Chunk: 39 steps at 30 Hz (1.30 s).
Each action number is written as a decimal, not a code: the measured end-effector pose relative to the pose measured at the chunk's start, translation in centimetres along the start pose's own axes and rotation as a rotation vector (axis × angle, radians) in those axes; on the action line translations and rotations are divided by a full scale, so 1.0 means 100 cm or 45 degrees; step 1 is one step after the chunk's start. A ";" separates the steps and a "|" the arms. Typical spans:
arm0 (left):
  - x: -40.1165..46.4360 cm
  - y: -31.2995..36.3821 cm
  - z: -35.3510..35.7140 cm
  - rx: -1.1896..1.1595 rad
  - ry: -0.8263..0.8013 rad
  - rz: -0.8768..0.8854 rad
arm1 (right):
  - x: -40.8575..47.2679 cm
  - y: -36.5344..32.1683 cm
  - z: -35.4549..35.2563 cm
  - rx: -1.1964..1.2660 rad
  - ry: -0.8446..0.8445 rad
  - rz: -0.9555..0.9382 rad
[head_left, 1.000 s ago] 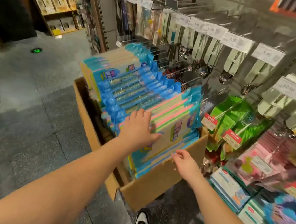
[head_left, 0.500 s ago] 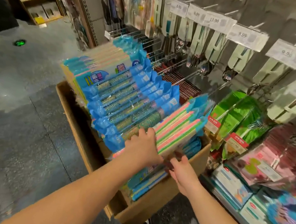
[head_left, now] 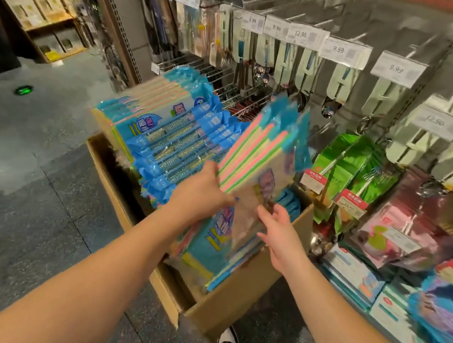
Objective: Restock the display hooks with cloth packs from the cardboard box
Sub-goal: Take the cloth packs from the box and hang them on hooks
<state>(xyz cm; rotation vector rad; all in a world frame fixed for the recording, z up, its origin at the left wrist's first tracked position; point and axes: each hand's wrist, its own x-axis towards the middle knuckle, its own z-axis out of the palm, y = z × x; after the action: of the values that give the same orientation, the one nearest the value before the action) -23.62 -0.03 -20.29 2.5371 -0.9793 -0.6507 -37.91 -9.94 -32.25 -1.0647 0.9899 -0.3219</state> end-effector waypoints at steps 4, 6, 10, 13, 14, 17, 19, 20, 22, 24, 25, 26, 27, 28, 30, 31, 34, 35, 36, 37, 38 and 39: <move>-0.044 -0.011 -0.019 -0.620 0.084 -0.040 | -0.032 -0.024 -0.009 0.197 0.124 -0.264; -0.073 -0.019 -0.015 -0.950 0.043 -0.052 | -0.059 -0.033 -0.016 0.298 0.074 -0.296; -0.140 -0.029 0.015 -1.361 -0.181 -0.045 | -0.124 -0.018 -0.035 0.445 -0.142 -0.137; -0.191 -0.039 0.049 -1.440 -0.276 -0.060 | -0.172 0.019 -0.056 0.532 -0.178 -0.079; -0.205 -0.041 0.061 -1.422 -0.311 -0.062 | -0.187 0.033 -0.064 0.536 -0.129 -0.060; -0.246 -0.035 0.095 -1.340 -0.432 -0.056 | -0.238 0.066 -0.091 0.550 -0.058 -0.093; -0.269 -0.024 0.116 -1.271 -0.496 -0.031 | -0.268 0.085 -0.113 0.532 0.023 -0.126; -0.279 -0.016 0.126 -1.224 -0.522 -0.022 | -0.282 0.092 -0.125 0.515 0.069 -0.145; -0.296 -0.001 0.145 -1.211 -0.605 0.009 | -0.311 0.102 -0.150 0.504 0.164 -0.200; -0.310 0.018 0.163 -1.186 -0.671 0.082 | -0.337 0.111 -0.177 0.509 0.231 -0.221; -0.317 0.028 0.173 -1.150 -0.710 0.132 | -0.350 0.114 -0.192 0.520 0.270 -0.231; -0.321 0.038 0.184 -1.114 -0.761 0.174 | -0.362 0.119 -0.208 0.541 0.308 -0.246; -0.330 0.052 0.194 -1.085 -0.808 0.217 | -0.375 0.123 -0.223 0.559 0.356 -0.263; -0.335 0.065 0.204 -1.065 -0.837 0.241 | -0.388 0.129 -0.240 0.578 0.403 -0.262; -0.350 0.096 0.223 -1.071 -0.889 0.242 | -0.414 0.143 -0.277 0.598 0.486 -0.235; -0.356 0.114 0.234 -1.108 -0.943 0.235 | -0.428 0.151 -0.296 0.613 0.523 -0.231; -0.379 0.173 0.269 -1.103 -1.020 0.295 | -0.470 0.175 -0.358 0.706 0.581 -0.261; -0.389 0.195 0.283 -1.055 -1.025 0.331 | -0.484 0.181 -0.378 0.726 0.593 -0.265; -0.401 0.217 0.298 -0.989 -1.057 0.365 | -0.499 0.188 -0.400 0.747 0.601 -0.272; -0.415 0.241 0.314 -0.921 -1.113 0.409 | -0.514 0.194 -0.422 0.756 0.614 -0.283; -0.430 0.263 0.331 -0.864 -1.172 0.440 | -0.530 0.200 -0.445 0.767 0.645 -0.285; -0.446 0.286 0.348 -0.838 -1.218 0.454 | -0.546 0.204 -0.468 0.780 0.666 -0.290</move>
<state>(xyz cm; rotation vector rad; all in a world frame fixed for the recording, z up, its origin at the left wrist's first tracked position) -86.68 5.66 -23.09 1.3802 -1.1658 -1.7720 -110.21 8.46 -26.90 -0.5297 1.1229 -1.0577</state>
